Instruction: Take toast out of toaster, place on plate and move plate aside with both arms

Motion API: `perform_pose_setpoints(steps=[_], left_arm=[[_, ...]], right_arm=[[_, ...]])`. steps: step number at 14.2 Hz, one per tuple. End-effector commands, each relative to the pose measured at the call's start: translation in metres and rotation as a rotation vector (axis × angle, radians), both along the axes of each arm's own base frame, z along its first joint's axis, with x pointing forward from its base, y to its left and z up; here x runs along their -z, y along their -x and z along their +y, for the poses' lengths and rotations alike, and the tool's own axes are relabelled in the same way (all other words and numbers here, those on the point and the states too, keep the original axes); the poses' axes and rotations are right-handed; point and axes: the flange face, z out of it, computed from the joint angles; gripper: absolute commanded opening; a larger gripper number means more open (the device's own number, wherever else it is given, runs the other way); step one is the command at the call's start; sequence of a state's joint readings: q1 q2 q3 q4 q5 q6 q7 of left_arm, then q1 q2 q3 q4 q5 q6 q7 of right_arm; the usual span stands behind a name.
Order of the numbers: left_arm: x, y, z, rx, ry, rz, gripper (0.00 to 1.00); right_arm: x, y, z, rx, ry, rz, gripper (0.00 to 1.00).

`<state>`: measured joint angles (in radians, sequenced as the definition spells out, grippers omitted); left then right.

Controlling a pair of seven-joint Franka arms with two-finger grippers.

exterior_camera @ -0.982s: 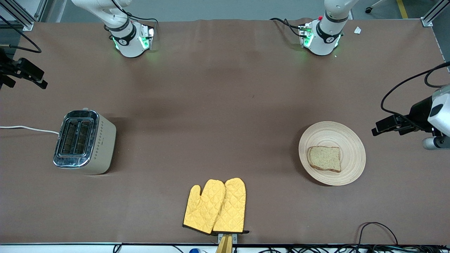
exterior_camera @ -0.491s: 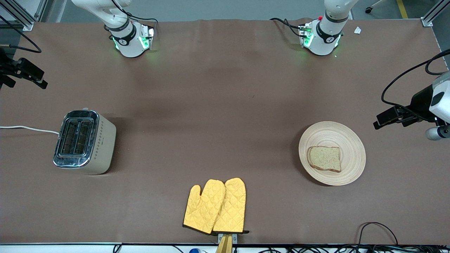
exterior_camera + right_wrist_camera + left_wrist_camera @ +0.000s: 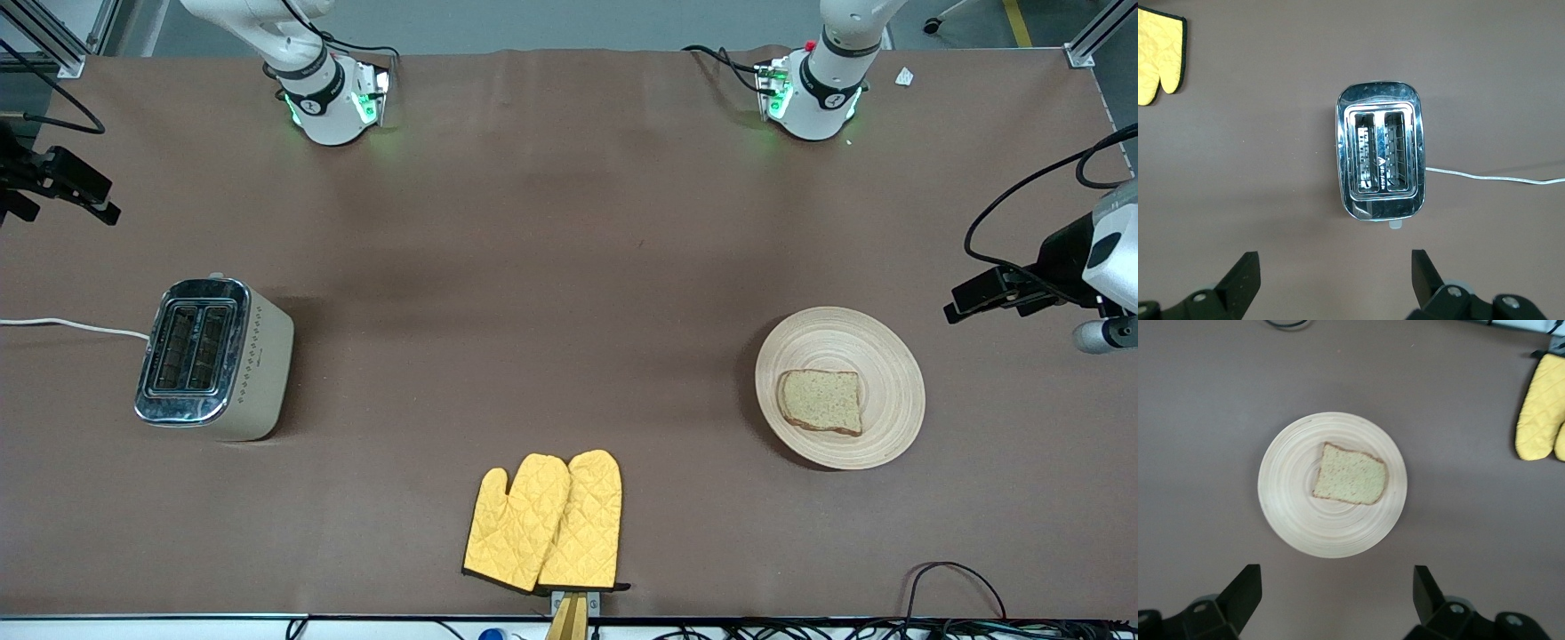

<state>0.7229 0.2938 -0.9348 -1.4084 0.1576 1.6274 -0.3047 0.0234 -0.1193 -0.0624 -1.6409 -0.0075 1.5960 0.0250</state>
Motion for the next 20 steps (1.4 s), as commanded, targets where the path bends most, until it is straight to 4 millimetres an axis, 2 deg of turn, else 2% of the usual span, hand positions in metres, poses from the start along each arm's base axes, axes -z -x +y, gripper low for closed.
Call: perform_pose_setpoints(steps=[1,6,7,16,20], left_arm=[[-0.026,0.012,0.000,0.005,-0.059,0.005,1.00],[-0.033,0.017,-0.020,0.032,-0.066,-0.001,1.00],[-0.033,0.019,-0.034,0.053,-0.070,-0.002,1.00],[-0.025,0.019,-0.027,0.012,-0.138,0.020,1.00],[-0.016,0.014,-0.007,-0.038,-0.072,0.045,1.00]], right_arm=[[-0.002,0.002,-0.002,-0.008,0.014,0.001,1.00],[-0.002,0.002,-0.002,-0.008,0.013,0.001,1.00],[-0.002,0.002,-0.002,-0.008,0.013,0.001,1.00],[-0.002,0.002,-0.002,-0.008,0.013,0.001,1.00],[-0.002,0.002,-0.002,-0.008,0.013,0.001,1.00]])
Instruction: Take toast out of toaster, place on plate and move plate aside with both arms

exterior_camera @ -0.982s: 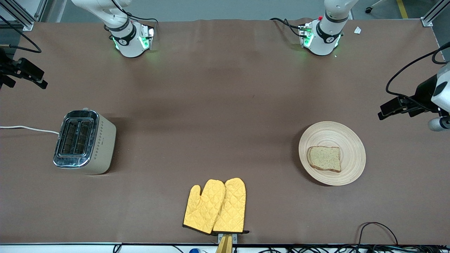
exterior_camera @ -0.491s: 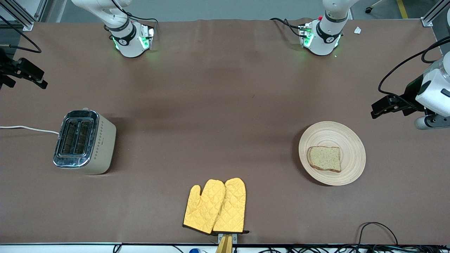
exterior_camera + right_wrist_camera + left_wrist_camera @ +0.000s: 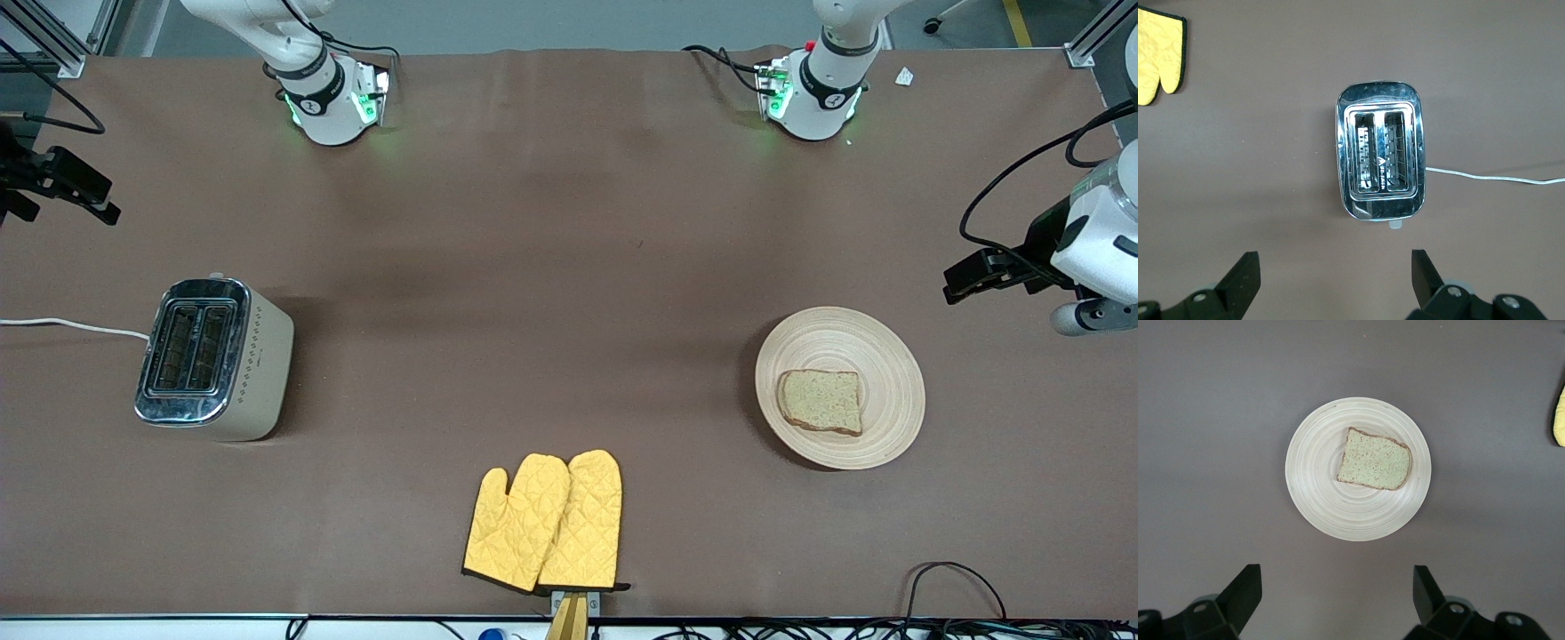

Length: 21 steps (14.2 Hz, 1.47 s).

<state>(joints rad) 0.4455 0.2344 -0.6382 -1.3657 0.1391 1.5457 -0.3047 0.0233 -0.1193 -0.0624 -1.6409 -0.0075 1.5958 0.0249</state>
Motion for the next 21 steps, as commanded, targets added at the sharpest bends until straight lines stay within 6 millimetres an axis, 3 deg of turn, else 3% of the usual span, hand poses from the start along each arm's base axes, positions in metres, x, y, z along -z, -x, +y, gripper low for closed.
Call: perform_pose_setpoints(steps=[1,8,14,17,21], left_arm=[[-0.006,0.006,0.009,-0.030,0.012,0.004,1.00],[-0.008,0.027,-0.007,-0.038,-0.007,-0.034,1.00],[-0.024,0.074,-0.019,-0.003,-0.021,-0.069,1.00],[-0.036,0.097,-0.017,0.108,-0.030,-0.090,1.00],[-0.049,0.101,-0.003,0.083,-0.022,-0.061,1.00]], right_arm=[[-0.002,0.002,-0.002,-0.008,0.013,0.001,1.00],[-0.002,0.002,-0.002,-0.008,0.013,0.003,1.00],[-0.002,0.002,-0.002,-0.008,0.013,0.003,1.00],[-0.002,0.002,-0.002,-0.008,0.013,0.003,1.00],[-0.002,0.002,-0.002,-0.008,0.013,0.003,1.00]])
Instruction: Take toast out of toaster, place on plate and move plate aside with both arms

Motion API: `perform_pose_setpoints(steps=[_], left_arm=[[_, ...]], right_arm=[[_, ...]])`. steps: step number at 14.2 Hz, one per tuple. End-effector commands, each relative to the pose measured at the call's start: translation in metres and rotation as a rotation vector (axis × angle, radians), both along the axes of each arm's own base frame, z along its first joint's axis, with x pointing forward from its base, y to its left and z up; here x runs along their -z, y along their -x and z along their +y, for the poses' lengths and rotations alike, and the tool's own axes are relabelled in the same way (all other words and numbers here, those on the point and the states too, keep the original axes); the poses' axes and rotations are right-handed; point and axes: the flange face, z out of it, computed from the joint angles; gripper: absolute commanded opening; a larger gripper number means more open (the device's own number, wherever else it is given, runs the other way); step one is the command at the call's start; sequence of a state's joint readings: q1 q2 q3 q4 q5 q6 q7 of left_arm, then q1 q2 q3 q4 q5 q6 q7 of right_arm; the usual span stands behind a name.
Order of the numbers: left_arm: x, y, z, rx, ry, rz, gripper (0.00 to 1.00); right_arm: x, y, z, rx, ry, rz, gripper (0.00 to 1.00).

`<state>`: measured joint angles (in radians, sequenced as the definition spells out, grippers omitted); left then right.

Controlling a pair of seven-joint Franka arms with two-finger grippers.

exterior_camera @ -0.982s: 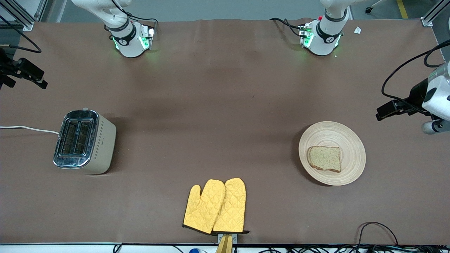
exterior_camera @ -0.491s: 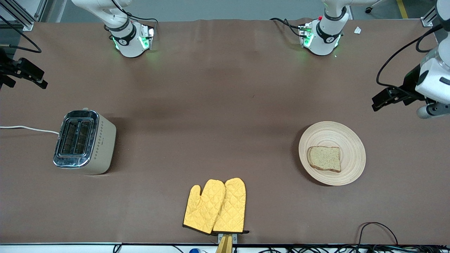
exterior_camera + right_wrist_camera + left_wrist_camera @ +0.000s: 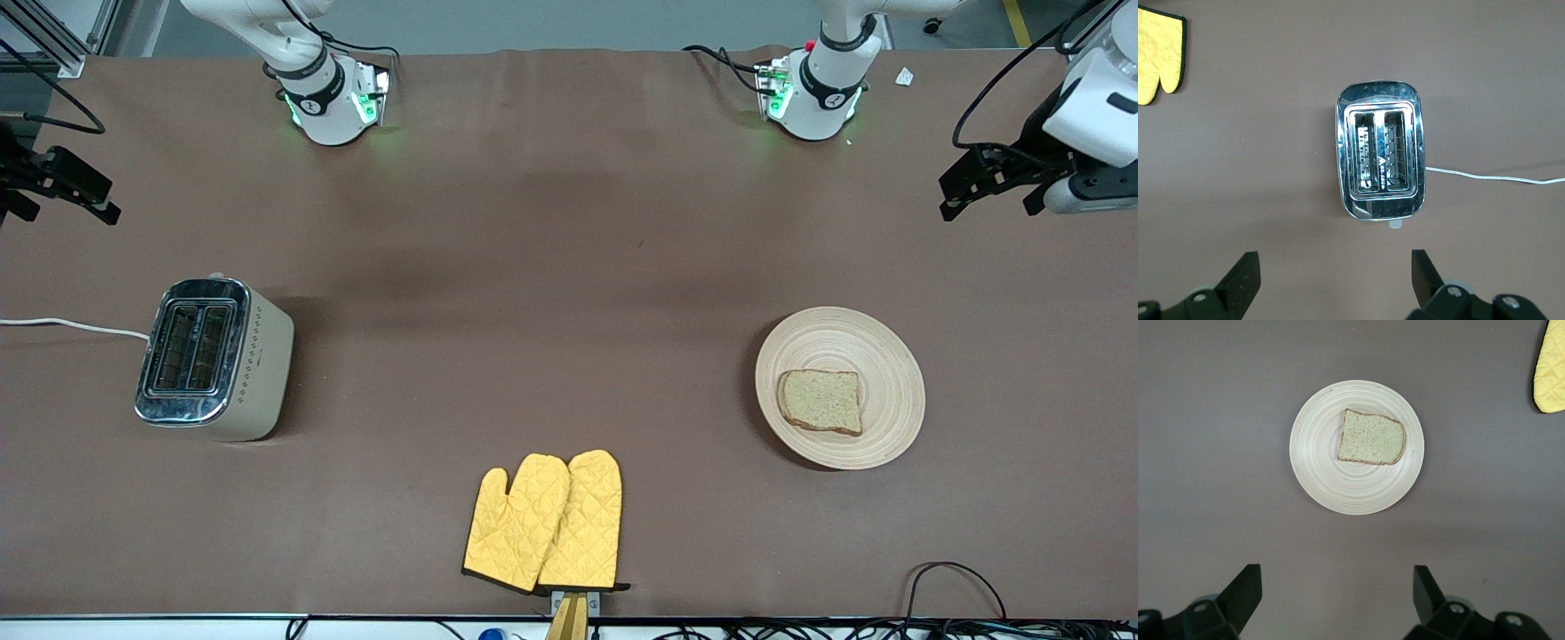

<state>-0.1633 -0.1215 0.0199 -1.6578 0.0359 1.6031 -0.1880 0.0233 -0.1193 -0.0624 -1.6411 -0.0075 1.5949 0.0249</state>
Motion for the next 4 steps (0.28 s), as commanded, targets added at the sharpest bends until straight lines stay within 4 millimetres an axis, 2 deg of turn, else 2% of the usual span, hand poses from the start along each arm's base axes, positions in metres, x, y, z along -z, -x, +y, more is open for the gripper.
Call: perform_pose_setpoints(steps=[1,4], left_arm=[[-0.0062,0.0064,0.0108,-0.001,0.000,0.023,1.00],[-0.0050,0.0076,0.0103,0.000,-0.004,0.041,1.00]], right_arm=[[-0.0019,0.0023,-0.0020,-0.008,0.013,0.002,1.00],[-0.0019,0.0023,-0.0028,-0.007,0.013,0.002,1.00]])
